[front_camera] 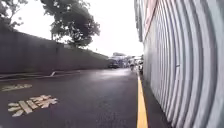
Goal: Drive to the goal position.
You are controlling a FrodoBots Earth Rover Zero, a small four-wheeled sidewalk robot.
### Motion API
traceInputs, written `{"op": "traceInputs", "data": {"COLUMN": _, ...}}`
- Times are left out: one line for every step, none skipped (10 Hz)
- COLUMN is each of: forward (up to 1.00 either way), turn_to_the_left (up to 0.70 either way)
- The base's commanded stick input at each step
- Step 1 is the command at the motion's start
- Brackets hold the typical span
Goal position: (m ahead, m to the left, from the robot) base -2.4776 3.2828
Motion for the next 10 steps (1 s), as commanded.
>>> {"op": "traceInputs", "data": {"forward": 0.00, "turn_to_the_left": 0.00}}
{"op": "traceInputs", "data": {"forward": 0.00, "turn_to_the_left": 0.00}}
{"op": "traceInputs", "data": {"forward": 0.00, "turn_to_the_left": 0.00}}
{"op": "traceInputs", "data": {"forward": 0.00, "turn_to_the_left": 0.00}}
{"op": "traceInputs", "data": {"forward": 0.00, "turn_to_the_left": 0.00}}
{"op": "traceInputs", "data": {"forward": 0.00, "turn_to_the_left": 0.00}}
{"op": "traceInputs", "data": {"forward": 0.00, "turn_to_the_left": 0.00}}
{"op": "traceInputs", "data": {"forward": 0.03, "turn_to_the_left": 0.00}}
{"op": "traceInputs", "data": {"forward": 0.22, "turn_to_the_left": 0.00}}
{"op": "traceInputs", "data": {"forward": 0.31, "turn_to_the_left": 0.00}}
